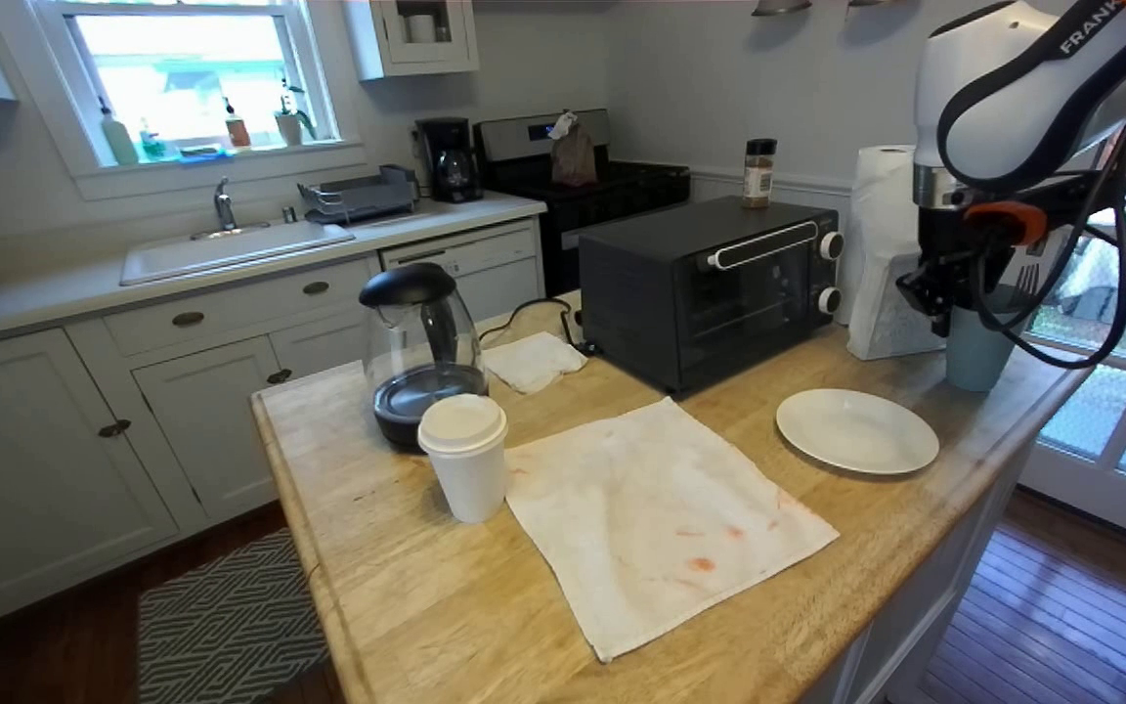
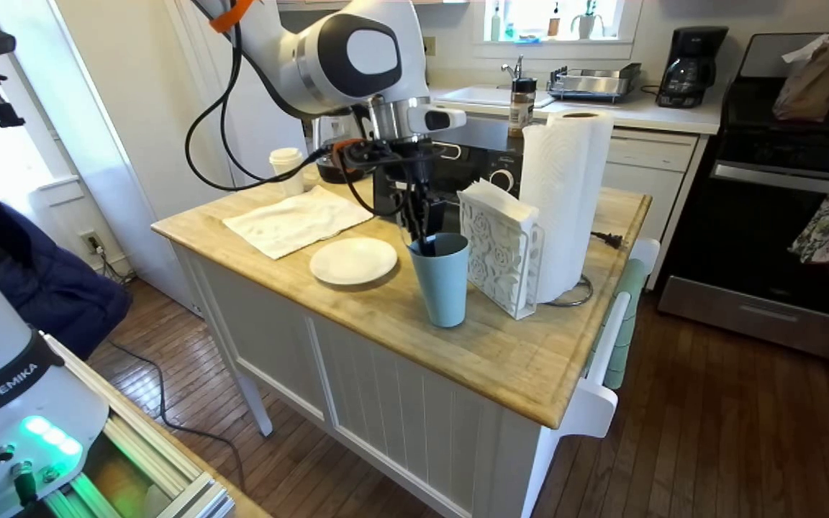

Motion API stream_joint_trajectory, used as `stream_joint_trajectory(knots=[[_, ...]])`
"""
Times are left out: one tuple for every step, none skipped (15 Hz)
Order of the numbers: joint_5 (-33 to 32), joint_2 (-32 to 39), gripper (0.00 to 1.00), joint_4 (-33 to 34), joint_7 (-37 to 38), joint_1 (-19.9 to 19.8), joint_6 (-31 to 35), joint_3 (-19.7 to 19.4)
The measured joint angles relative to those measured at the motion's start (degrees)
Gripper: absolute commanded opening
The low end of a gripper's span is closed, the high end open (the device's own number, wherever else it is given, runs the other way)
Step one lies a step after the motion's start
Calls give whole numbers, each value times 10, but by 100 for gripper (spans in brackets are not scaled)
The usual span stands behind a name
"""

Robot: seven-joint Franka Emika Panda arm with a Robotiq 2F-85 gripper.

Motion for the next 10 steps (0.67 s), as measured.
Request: stream_joint_trajectory(knots=[[0, 0, 0, 0, 0, 0, 0, 0], [0, 0, 0, 0, -1, 0, 0, 0], [0, 0, 0, 1, -1, 0, 0, 0], [0, -2, 1, 3, -3, 0, 0, -1], [0, -2, 1, 4, -5, 0, 0, -1], [1, -2, 1, 5, -8, 0, 0, -1], [4, -3, 1, 5, -13, 0, 1, -1], [7, -4, 1, 5, -18, 0, 1, -1], [9, -5, 1, 5, -23, 0, 1, -1], [11, -8, 1, 5, -29, 0, 1, -1]])
